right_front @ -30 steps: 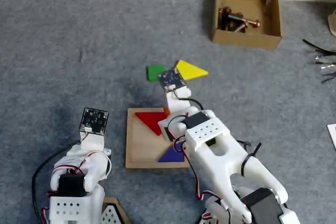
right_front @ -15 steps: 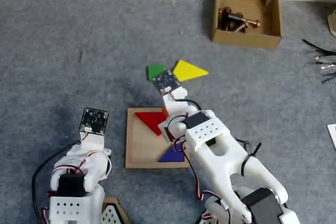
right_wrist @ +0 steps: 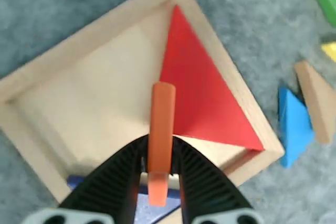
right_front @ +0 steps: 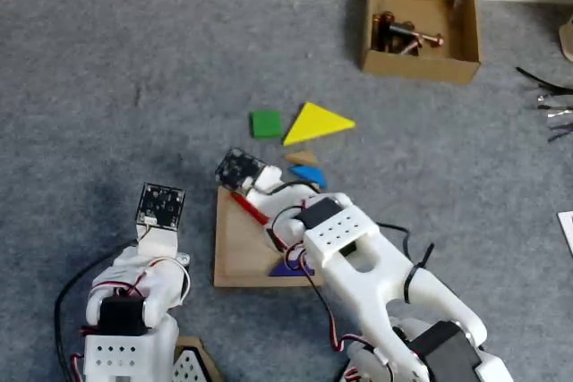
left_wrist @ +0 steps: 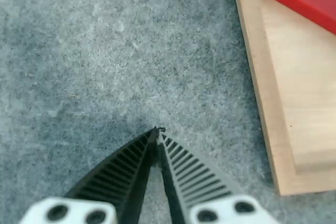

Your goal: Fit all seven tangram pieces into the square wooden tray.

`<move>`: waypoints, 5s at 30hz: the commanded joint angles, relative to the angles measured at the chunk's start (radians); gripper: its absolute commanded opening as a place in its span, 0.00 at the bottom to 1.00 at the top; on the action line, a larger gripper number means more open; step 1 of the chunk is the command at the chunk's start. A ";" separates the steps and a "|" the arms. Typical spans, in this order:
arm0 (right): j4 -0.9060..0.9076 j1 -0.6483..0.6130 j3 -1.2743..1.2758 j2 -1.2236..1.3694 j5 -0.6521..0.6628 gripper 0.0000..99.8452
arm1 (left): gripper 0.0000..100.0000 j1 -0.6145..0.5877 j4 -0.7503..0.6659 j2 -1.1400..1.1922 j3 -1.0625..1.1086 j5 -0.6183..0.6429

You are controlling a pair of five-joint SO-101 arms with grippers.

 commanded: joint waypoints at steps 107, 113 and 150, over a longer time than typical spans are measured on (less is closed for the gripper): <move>-0.051 0.010 -0.001 -0.031 -0.110 0.00 | 0.01 0.013 0.005 -0.007 0.019 -0.003; -0.051 -0.010 0.036 -0.031 -0.110 0.00 | 0.01 0.013 0.005 -0.007 0.019 -0.003; -0.054 -0.125 0.343 -0.476 -0.216 0.00 | 0.01 0.013 0.005 -0.007 0.019 -0.003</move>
